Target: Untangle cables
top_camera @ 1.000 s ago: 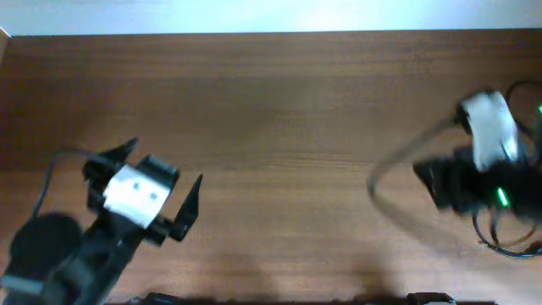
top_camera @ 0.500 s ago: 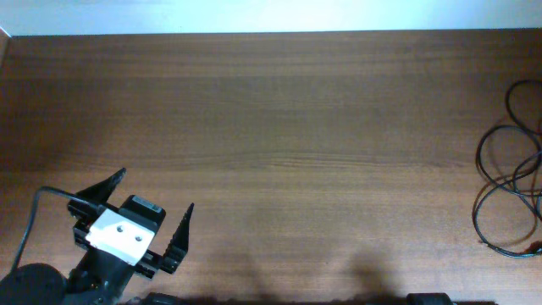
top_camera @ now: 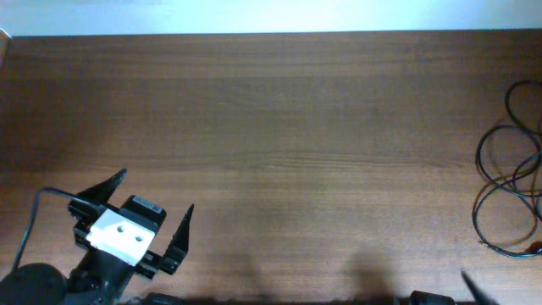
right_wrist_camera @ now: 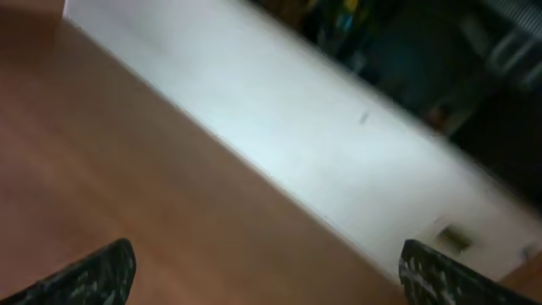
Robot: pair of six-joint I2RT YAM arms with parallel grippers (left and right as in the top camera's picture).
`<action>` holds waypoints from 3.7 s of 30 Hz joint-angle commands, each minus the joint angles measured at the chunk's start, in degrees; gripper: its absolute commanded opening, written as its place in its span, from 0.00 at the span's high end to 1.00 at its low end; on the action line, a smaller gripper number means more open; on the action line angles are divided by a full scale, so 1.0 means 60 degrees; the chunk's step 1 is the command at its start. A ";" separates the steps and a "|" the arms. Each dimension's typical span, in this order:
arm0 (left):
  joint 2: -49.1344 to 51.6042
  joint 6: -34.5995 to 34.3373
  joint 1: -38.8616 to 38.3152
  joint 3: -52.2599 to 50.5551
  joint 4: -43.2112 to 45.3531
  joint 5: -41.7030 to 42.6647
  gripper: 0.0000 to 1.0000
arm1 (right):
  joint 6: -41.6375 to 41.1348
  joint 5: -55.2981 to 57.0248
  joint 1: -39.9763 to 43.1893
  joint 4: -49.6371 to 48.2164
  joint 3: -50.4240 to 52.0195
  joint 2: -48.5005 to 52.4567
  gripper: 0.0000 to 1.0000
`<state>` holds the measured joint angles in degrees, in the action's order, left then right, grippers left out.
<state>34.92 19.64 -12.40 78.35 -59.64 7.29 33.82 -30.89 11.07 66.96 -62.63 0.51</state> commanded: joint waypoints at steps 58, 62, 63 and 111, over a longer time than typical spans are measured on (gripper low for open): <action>-0.0051 -0.3738 -0.0076 -0.9031 1.0703 0.2342 0.01 | -0.6539 0.3982 -0.2280 -0.9806 1.0061 -0.0033 0.01; -0.1410 -0.3741 0.0146 -1.1001 1.4433 0.1982 0.01 | -0.6539 0.3985 -0.2280 -0.9806 1.0061 -0.0033 0.01; -0.2004 -0.3741 0.0386 -1.1300 1.4542 0.1789 0.01 | -0.6539 0.3985 -0.2280 -0.9806 1.0061 -0.0033 0.01; -0.5770 -0.2903 0.1676 -1.2968 0.9140 -0.1428 0.01 | -0.6539 0.3985 -0.2280 -0.9806 1.0061 -0.0033 0.01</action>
<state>0.58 1.30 -2.70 0.58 -4.29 -1.72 -4.78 -7.09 -2.20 8.16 -2.72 0.80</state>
